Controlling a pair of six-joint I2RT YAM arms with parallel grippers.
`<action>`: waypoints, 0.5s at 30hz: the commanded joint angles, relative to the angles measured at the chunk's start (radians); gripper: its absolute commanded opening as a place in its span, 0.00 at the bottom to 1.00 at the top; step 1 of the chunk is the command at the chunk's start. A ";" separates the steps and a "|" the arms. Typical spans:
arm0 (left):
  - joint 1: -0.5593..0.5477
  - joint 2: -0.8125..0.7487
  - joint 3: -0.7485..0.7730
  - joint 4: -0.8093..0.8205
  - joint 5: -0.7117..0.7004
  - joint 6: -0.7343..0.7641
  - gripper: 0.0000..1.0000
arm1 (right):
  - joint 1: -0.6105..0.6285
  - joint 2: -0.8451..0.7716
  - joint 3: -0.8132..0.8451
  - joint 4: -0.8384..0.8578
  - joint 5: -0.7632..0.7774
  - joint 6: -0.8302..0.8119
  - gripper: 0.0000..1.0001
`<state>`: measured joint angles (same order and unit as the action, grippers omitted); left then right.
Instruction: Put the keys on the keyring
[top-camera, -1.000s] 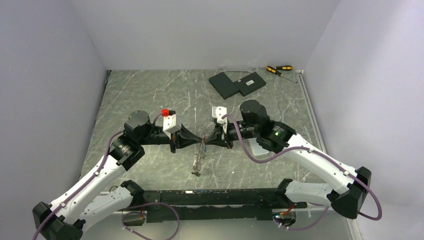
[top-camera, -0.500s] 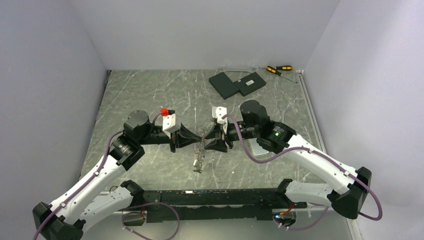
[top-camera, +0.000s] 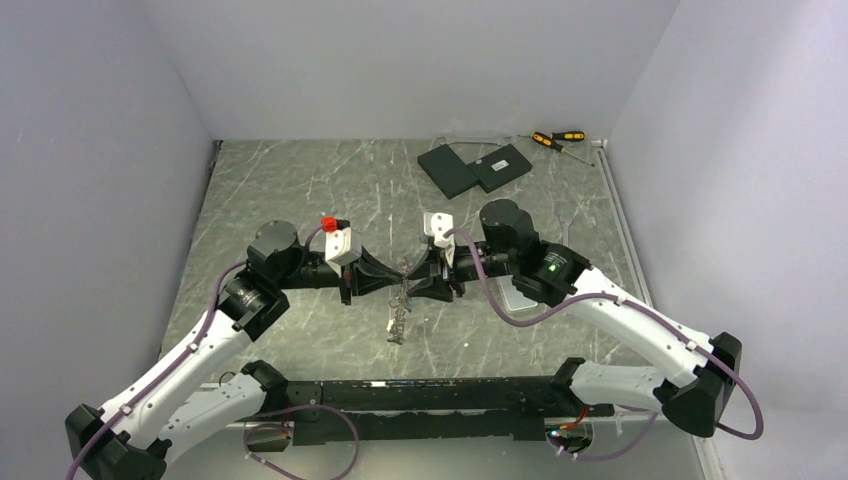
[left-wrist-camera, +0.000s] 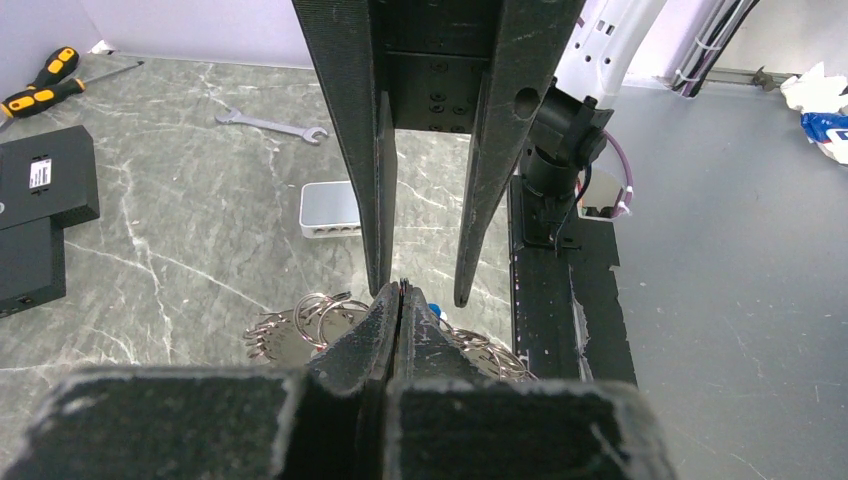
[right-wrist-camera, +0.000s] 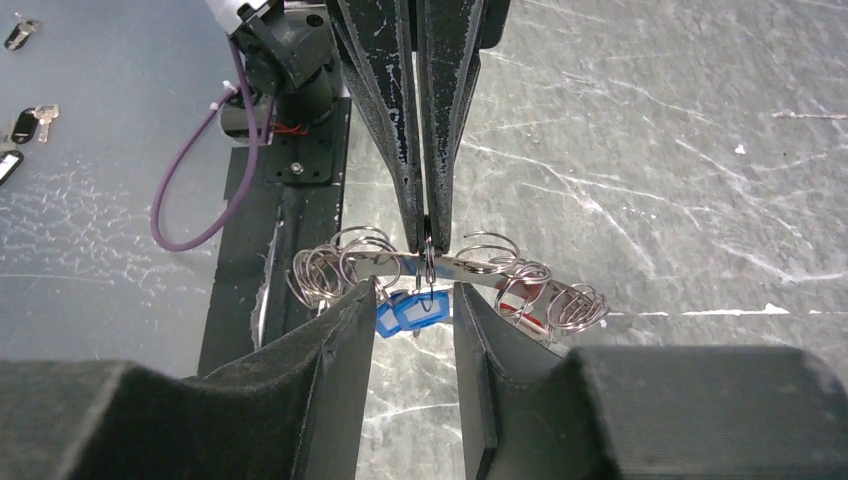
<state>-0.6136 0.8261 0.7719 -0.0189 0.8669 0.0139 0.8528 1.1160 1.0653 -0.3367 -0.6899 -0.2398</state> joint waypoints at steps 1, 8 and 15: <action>0.005 -0.024 0.015 0.082 0.014 -0.007 0.00 | 0.000 0.008 0.045 0.065 -0.033 0.000 0.36; 0.006 -0.028 0.013 0.083 0.009 -0.008 0.00 | 0.000 0.018 0.049 0.077 -0.044 0.007 0.26; 0.006 -0.030 0.013 0.082 0.002 -0.008 0.00 | 0.002 0.018 0.044 0.101 -0.049 0.020 0.24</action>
<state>-0.6117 0.8196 0.7719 -0.0113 0.8665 0.0139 0.8528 1.1378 1.0668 -0.3016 -0.7136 -0.2314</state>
